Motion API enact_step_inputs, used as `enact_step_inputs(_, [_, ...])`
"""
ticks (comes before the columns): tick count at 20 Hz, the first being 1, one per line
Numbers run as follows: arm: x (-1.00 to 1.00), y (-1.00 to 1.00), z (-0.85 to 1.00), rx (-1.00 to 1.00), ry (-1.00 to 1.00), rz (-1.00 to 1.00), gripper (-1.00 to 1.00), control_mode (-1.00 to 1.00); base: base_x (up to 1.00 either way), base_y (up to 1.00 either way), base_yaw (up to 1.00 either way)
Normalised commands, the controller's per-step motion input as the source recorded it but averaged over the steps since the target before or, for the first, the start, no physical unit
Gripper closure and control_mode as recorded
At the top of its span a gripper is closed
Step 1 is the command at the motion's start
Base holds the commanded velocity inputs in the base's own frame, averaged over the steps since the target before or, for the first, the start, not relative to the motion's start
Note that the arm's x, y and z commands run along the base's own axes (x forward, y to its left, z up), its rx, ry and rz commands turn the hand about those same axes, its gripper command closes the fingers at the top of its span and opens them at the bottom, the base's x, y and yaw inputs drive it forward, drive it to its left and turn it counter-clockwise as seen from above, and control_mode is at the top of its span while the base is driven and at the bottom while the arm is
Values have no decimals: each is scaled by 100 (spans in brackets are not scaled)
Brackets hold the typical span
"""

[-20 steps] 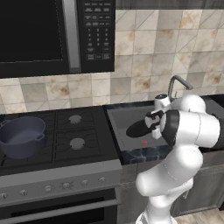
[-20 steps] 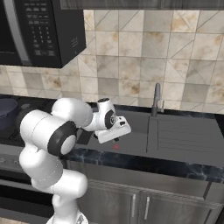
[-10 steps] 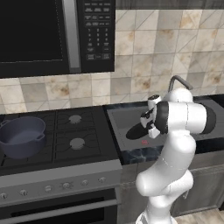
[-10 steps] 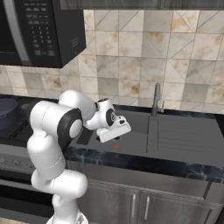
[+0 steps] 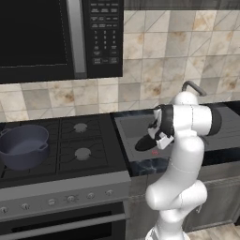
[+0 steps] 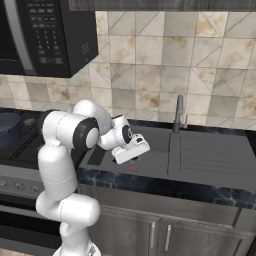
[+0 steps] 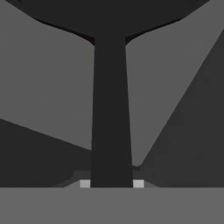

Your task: Move the pot and pan from the stove into the sink.

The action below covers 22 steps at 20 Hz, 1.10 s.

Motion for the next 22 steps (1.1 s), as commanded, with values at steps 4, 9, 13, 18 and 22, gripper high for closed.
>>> enact_step_inputs(4, [13, -2, -29, -6, 0, 0, 100, -100, 0, 0, 0])
enact_step_inputs(9, [14, -6, -28, -2, 0, 1, 100, -100, 0, 0, 0])
enact_step_inputs(13, [11, -4, -16, 0, 0, 1, 100, -100, 0, 0, 0])
enact_step_inputs(18, [0, 0, 0, 0, 0, 0, -100, -100, 0, 0, 0])
enact_step_inputs(22, [1, 0, 4, 0, 0, 0, -100, -100, 0, 0, 0])
